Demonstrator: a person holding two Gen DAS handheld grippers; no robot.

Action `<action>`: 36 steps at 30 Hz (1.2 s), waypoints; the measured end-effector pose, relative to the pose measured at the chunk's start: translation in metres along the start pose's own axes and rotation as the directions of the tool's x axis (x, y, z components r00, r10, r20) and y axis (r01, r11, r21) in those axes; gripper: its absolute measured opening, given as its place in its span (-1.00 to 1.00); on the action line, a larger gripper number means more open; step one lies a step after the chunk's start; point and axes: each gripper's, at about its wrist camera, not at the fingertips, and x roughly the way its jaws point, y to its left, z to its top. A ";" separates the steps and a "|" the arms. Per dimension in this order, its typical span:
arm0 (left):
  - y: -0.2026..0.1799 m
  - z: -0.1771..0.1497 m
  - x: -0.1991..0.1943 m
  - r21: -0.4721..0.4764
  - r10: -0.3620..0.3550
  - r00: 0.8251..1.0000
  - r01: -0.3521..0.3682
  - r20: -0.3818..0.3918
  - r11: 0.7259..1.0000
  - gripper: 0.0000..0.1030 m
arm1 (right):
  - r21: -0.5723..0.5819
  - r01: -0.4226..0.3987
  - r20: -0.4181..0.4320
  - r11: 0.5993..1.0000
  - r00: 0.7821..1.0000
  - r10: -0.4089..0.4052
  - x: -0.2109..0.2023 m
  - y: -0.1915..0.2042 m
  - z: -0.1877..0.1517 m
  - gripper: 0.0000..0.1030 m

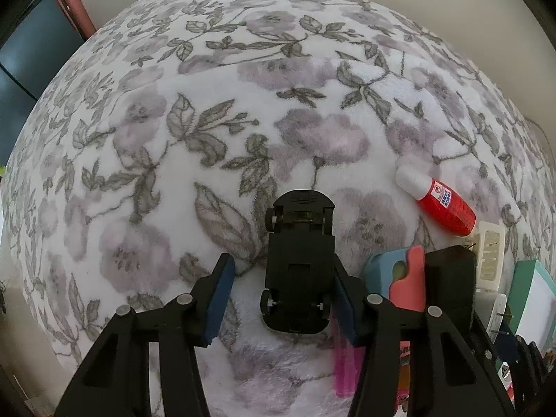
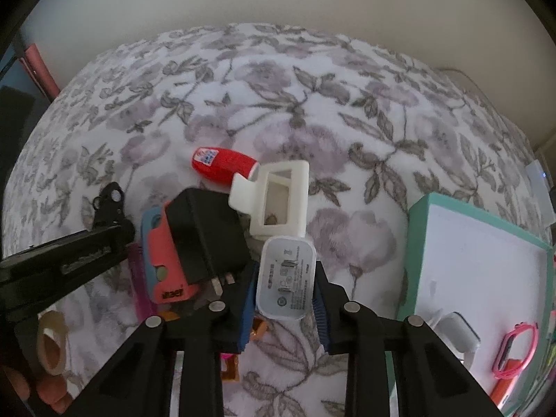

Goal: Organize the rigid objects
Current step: 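Close the left tool on the black toy car while the right tool grasps the white charger, then carry the black car and white charger over the teal tray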

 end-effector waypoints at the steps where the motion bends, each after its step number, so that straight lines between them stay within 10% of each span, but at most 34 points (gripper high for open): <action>1: 0.000 -0.001 0.000 0.002 0.001 1.000 -0.001 0.000 1.000 0.06 | 0.000 0.002 -0.006 1.000 1.000 -0.002 0.002 0.000 0.000 -0.41; 36: 0.021 -0.003 -0.021 -0.023 0.107 0.993 -0.106 0.039 0.994 -0.31 | 0.131 -0.096 -0.017 0.987 0.995 0.099 -0.012 -0.035 -0.019 -0.44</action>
